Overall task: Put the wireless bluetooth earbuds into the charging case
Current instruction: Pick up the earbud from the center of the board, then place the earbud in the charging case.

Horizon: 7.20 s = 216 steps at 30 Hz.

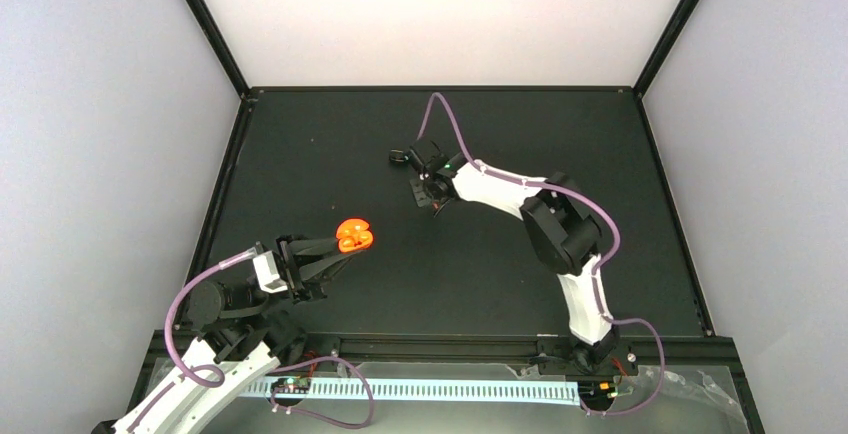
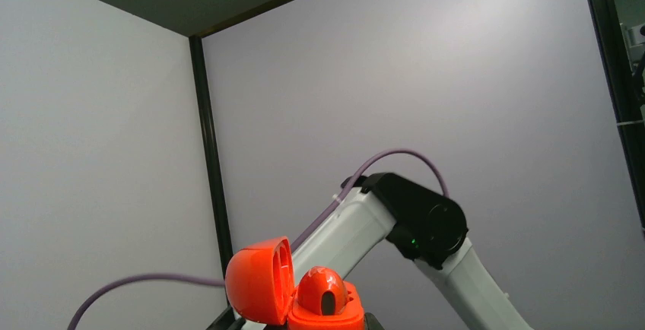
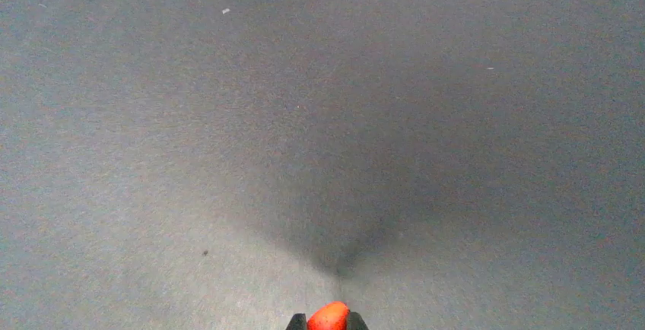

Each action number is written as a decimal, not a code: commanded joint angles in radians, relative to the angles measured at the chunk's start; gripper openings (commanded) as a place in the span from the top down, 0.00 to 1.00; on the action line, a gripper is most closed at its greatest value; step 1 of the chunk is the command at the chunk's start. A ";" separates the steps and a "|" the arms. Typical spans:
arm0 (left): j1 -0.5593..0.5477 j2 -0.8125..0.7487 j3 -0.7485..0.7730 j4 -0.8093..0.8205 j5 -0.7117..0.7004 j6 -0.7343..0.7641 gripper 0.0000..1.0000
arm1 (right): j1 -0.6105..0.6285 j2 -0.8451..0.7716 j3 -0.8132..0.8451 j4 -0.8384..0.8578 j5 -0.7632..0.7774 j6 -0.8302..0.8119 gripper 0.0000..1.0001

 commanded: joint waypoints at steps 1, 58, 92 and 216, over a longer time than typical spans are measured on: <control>0.005 0.009 -0.001 0.002 0.015 -0.010 0.99 | -0.007 -0.157 -0.081 0.102 -0.026 0.041 0.95; -0.027 0.495 0.028 0.593 0.131 -0.167 0.98 | 0.284 -1.081 -0.336 0.473 -0.565 -0.111 0.90; -0.030 0.471 0.033 0.527 0.014 -0.246 0.99 | 0.311 -1.017 -0.336 0.554 -0.479 -0.091 0.90; -0.033 0.427 0.042 0.448 -0.005 -0.234 0.98 | 0.319 -0.959 -0.102 0.147 -0.202 -0.102 0.00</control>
